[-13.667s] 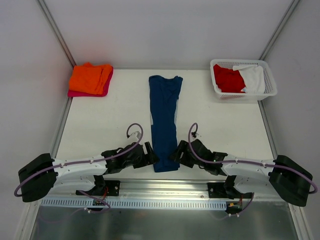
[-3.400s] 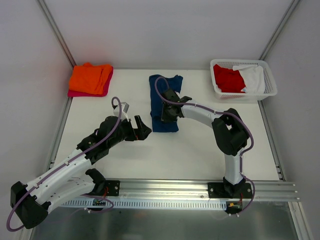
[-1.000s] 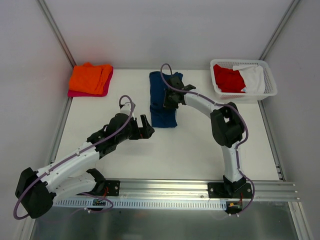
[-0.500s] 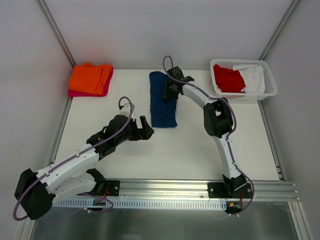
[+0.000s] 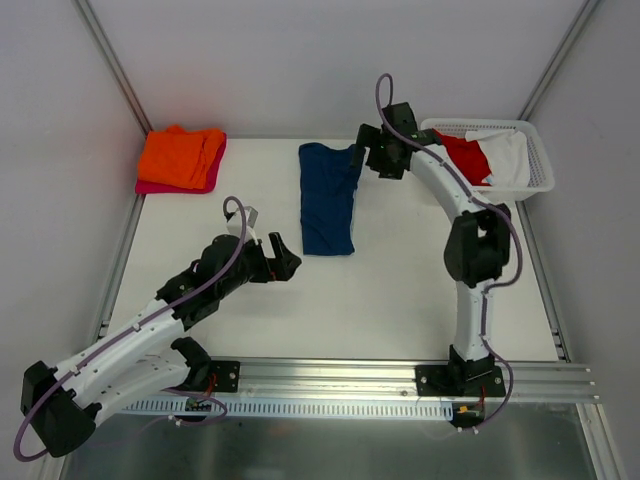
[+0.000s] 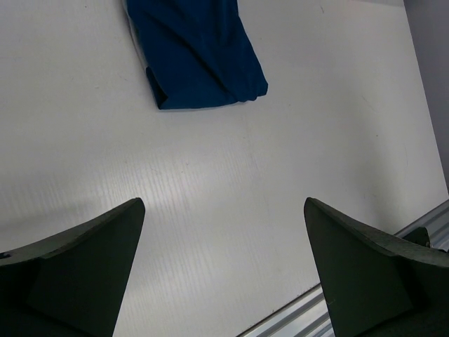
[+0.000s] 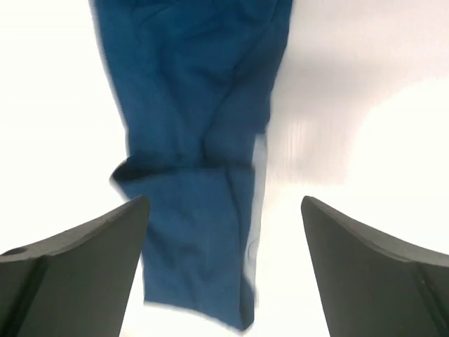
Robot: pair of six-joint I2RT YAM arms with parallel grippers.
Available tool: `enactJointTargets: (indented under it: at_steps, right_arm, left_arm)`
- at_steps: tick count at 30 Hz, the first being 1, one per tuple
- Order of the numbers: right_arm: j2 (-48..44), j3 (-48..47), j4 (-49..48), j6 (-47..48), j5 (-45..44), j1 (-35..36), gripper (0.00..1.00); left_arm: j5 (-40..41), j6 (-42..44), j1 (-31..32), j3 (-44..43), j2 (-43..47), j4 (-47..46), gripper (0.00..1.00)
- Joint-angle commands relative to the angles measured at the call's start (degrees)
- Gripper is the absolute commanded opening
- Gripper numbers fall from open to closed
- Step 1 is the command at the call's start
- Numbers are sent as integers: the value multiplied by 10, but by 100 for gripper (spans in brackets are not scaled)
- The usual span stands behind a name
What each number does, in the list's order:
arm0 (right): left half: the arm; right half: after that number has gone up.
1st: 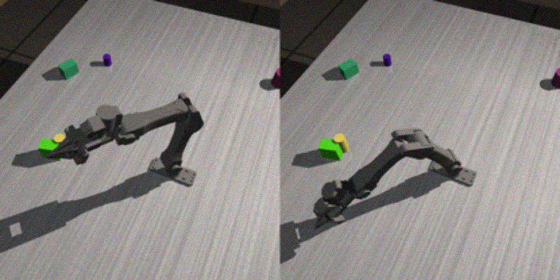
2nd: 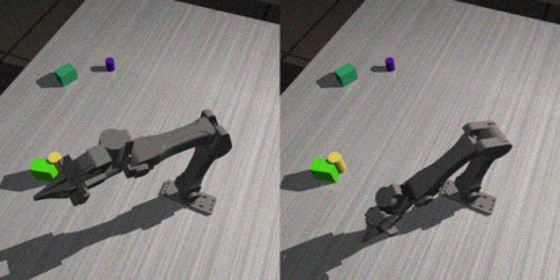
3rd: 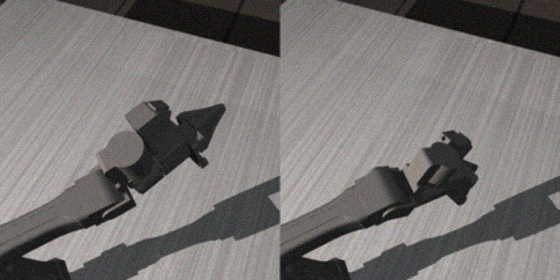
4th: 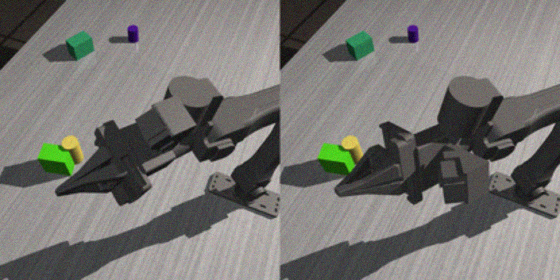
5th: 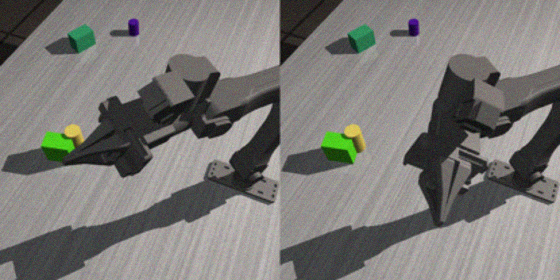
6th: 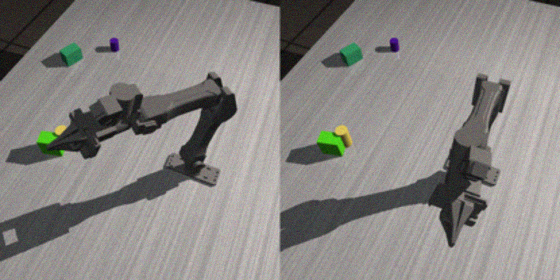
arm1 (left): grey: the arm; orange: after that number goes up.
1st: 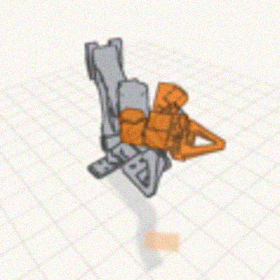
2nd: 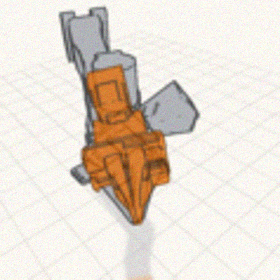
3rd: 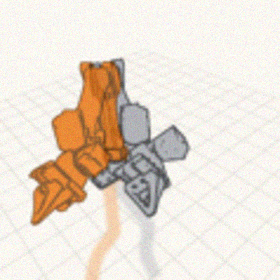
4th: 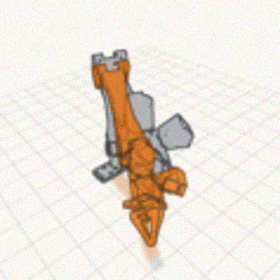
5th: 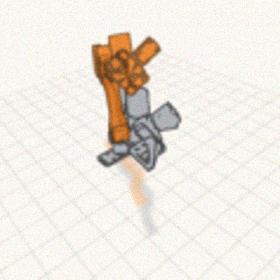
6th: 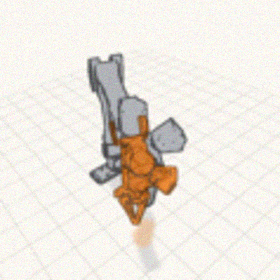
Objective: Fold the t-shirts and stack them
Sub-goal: Fold the folded rectangular tshirt in 1/3 of the way
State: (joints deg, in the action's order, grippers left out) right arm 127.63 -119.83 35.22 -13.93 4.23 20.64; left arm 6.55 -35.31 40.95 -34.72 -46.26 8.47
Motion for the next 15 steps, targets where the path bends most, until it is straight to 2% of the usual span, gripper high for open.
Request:
enactJointTargets:
  at_steps: [1, 3, 4, 5, 7, 8, 10, 12, 15]
  right_arm:
    - [-184, 126, 15, 24, -39, 28, 94]
    - [-287, 219, -11, 3, -65, 33, 95]
    - [-322, 323, -24, -9, -68, 34, 95]
    - [-356, 376, -60, -22, -70, 34, 95]
    - [-447, 478, -98, -53, -74, 39, 94]
    - [-488, 559, -122, -64, -88, 41, 94]
    - [-512, 641, -144, -86, -105, 56, 94]
    - [-516, 679, -160, -104, -109, 76, 93]
    - [-485, 725, -224, -116, -89, 81, 92]
  left_arm:
    - [15, 4, 4, 12, -1, 0, 99]
    - [26, 2, 4, 17, -22, -7, 99]
    - [27, -1, 4, 20, -31, -14, 99]
    - [27, -3, 4, 28, -43, -24, 99]
    - [27, -6, 4, 38, -85, -74, 99]
    - [28, -6, 2, 40, -127, -90, 99]
    - [9, -4, -7, 29, -204, -156, 99]
    - [-32, -10, -27, 16, -256, -227, 99]
    - [-96, -29, -47, -34, -337, -267, 99]
